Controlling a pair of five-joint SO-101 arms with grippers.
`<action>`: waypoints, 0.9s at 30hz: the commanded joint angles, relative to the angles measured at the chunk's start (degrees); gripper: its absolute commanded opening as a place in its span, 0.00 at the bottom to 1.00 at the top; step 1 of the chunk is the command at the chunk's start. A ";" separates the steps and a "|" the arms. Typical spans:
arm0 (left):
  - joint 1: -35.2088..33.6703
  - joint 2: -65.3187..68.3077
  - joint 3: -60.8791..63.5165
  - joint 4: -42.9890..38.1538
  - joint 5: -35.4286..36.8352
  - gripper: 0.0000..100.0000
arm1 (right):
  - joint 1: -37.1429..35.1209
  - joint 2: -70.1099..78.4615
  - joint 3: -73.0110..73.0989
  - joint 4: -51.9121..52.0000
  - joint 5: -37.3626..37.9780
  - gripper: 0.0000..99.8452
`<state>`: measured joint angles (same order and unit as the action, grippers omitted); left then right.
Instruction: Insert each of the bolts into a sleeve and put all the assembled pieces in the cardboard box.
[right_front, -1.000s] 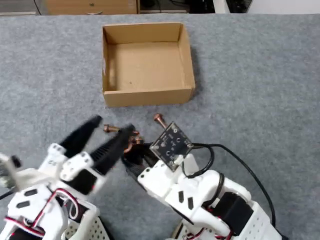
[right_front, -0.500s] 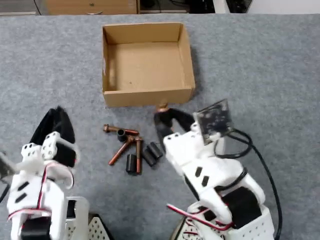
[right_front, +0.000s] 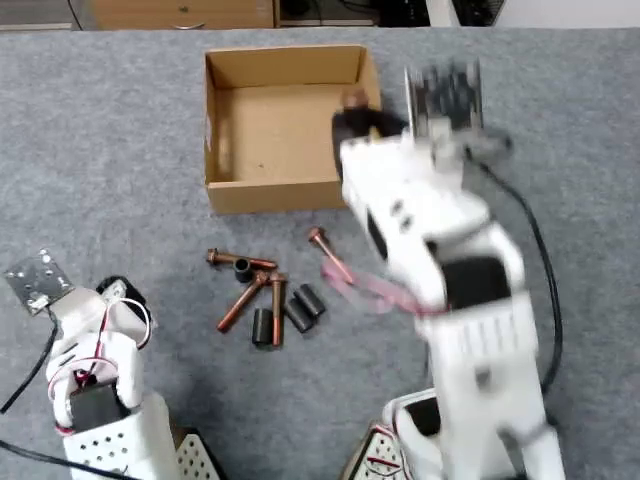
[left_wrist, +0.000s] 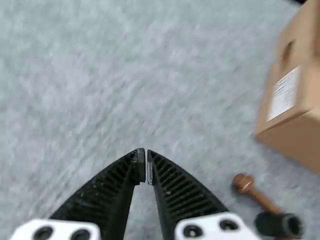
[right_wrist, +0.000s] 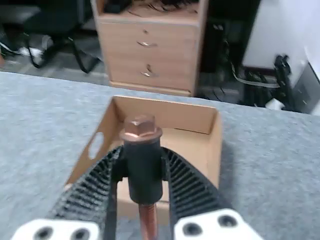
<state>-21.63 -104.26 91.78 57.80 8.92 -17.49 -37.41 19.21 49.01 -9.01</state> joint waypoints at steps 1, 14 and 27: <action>-0.88 -0.13 2.64 0.26 -0.44 0.02 | 1.98 17.01 -18.42 2.02 0.70 0.00; -0.44 -0.04 5.01 2.73 0.00 0.02 | 5.49 73.80 -71.16 21.19 0.70 0.00; -0.35 -0.04 5.01 2.99 0.00 0.02 | 7.34 113.54 -105.01 23.65 3.96 0.00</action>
<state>-21.80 -104.18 96.18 60.35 8.75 -10.90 73.54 -77.32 70.46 -6.73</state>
